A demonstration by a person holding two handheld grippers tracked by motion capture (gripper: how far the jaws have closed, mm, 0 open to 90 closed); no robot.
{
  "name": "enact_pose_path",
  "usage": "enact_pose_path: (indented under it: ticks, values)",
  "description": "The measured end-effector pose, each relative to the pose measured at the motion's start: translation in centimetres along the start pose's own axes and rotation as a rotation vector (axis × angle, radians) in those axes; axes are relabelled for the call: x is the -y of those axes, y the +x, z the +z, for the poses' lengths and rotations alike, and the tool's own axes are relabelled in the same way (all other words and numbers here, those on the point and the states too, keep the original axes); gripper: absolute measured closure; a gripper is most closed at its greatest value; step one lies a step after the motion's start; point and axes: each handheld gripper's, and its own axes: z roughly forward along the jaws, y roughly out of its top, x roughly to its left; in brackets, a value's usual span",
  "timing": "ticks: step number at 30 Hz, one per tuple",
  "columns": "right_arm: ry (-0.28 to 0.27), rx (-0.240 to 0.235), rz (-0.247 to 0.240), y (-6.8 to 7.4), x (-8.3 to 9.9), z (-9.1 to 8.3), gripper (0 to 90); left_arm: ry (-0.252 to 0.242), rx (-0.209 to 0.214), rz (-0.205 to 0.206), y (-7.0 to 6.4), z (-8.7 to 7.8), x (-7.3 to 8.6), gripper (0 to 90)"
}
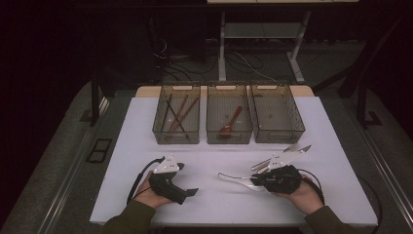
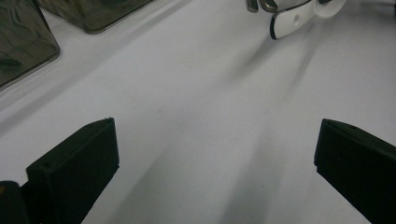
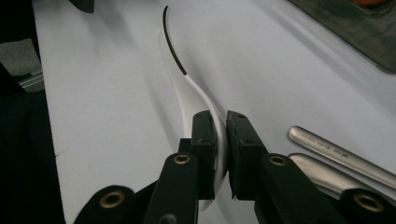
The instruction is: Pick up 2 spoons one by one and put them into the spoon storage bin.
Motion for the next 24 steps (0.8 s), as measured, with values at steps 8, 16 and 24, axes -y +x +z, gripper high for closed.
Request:
enact_pose_path:
  ticks: [8,16,24]
  values:
    - [-0.018,0.016,0.003,-0.7,-0.4,-0.3,82.2,-0.001,0.003,-0.004,0.0,0.1,0.0,0.0]
    - [-0.043,0.026,0.012,-1.3,-1.4,-0.3,82.1,-0.011,0.005,-0.013,-0.1,0.1,0.0,0.0]
    - [-0.077,0.047,0.017,-2.0,-2.5,-0.7,82.2,-0.010,0.008,-0.010,-0.1,0.1,0.0,0.0]
